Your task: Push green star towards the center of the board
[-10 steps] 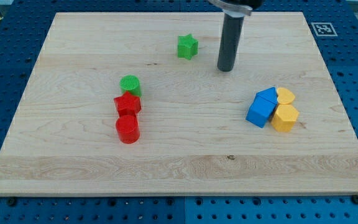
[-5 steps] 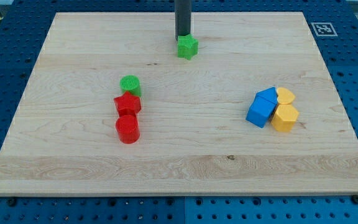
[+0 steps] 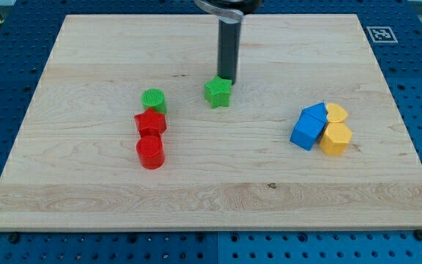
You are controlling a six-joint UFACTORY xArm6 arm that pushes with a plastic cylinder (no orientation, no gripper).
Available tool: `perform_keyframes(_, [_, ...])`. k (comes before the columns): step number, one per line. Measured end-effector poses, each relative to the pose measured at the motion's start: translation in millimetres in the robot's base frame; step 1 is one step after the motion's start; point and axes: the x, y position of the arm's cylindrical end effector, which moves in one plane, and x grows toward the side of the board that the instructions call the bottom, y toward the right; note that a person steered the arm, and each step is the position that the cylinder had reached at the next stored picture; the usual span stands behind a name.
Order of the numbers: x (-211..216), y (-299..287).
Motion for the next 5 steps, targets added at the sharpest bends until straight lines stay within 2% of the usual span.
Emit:
perform_keyframes(1, [-10.4, -36.2])
perform_keyframes(2, [-3.0, -37.3])
perform_keyframes(4, [0.9, 9.3])
perform_keyframes(5, [13.8, 13.3])
